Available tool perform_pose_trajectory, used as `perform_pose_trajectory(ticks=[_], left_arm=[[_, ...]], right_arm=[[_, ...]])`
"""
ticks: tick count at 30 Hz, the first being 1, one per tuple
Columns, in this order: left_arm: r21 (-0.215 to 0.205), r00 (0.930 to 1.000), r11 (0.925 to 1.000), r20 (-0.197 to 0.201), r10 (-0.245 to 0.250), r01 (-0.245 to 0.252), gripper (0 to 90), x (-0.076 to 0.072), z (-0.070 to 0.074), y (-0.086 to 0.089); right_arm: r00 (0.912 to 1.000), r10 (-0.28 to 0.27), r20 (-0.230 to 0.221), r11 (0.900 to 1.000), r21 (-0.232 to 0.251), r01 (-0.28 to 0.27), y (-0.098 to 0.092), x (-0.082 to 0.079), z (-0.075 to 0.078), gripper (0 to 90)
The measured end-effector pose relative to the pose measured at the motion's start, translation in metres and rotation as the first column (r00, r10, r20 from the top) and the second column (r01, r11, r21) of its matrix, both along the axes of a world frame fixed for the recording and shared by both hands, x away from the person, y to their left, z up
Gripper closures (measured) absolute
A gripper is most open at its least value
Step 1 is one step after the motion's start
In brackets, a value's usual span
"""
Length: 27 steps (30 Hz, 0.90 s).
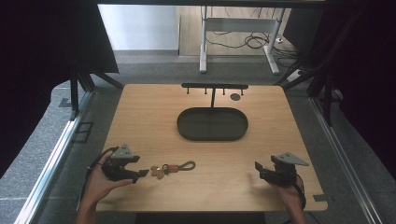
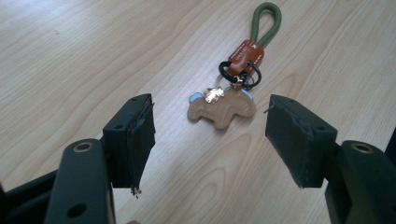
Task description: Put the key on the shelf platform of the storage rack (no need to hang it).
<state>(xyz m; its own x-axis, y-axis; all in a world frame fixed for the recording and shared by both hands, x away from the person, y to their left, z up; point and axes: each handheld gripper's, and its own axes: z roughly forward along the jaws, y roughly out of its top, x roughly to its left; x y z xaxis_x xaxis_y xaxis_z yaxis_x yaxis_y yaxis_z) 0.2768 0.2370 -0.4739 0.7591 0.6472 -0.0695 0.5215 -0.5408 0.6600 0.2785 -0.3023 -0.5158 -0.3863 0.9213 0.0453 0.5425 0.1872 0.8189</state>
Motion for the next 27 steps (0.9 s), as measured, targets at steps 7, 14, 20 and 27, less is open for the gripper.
perform_pose_trajectory(ticks=[7,14,20,27], left_arm=[[0.004,1.0000,1.0000,0.001,-0.006,0.006,33.1,0.000,0.001,0.000],[0.040,0.9994,0.9986,-0.002,-0.035,0.035,32.9,-0.001,0.000,-0.007],[0.044,0.9991,0.9983,0.015,-0.039,0.038,33.8,0.003,0.002,-0.007],[0.074,0.9963,0.9936,-0.003,-0.086,0.086,33.6,0.010,0.002,-0.011]], right_arm=[[0.9995,0.031,0.010,0.999,0.025,-0.032,-0.006,-0.001,0.000,27.8],[0.9976,0.068,-0.008,0.997,0.034,-0.068,-0.005,-0.003,0.000,29.8],[0.9967,0.081,-0.006,0.995,0.061,-0.081,-0.009,-0.003,0.002,30.6],[0.9975,0.070,-0.008,0.994,0.081,-0.069,-0.014,-0.006,0.003,30.8]])
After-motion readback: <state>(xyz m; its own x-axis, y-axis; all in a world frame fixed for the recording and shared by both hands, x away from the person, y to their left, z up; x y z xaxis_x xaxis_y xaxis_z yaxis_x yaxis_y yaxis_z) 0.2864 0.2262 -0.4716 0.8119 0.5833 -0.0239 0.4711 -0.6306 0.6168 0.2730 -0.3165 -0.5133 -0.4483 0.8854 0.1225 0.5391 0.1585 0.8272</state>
